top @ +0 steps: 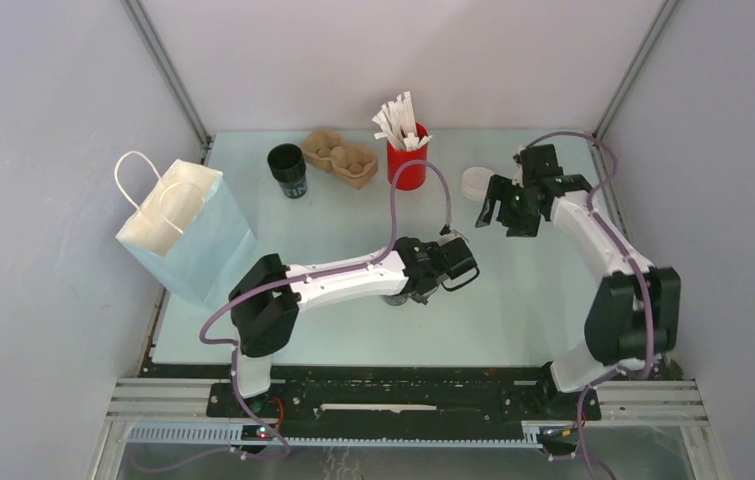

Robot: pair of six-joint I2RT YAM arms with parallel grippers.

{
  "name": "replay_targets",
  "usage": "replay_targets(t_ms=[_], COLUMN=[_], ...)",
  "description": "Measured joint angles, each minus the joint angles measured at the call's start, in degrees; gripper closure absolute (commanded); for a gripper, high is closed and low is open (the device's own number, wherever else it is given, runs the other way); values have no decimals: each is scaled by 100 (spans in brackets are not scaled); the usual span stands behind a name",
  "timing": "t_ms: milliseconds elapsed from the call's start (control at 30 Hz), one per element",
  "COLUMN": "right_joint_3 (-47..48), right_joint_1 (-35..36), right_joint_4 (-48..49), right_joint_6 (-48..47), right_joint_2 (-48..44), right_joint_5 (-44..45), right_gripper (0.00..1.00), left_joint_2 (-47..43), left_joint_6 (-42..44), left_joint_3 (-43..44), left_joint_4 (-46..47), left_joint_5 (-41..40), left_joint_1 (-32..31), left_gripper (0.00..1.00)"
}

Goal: Pack the takeout coffee

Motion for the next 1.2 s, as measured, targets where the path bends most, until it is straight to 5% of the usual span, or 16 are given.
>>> replay_targets(t_ms=[467, 867, 1200], right_joint_3=[2955, 3993, 4367], right_joint_1=[-96, -155, -155], right_joint_4=[-74, -334, -446], right_joint_6=[745, 1364, 1753], right_joint_2=[2662, 3897, 4312], right_joint_5=[1685, 2199, 2068], right_gripper=[26, 40, 61], left_joint_2=[-647, -2450, -2946], left_joint_6=[236, 175, -35], left_joint_3=[485, 293, -463], left_joint_4=[-481, -737, -909], left_joint_5=[673, 1113, 1143], left_joint_1=[0, 525, 901], left_gripper=[20, 15, 15])
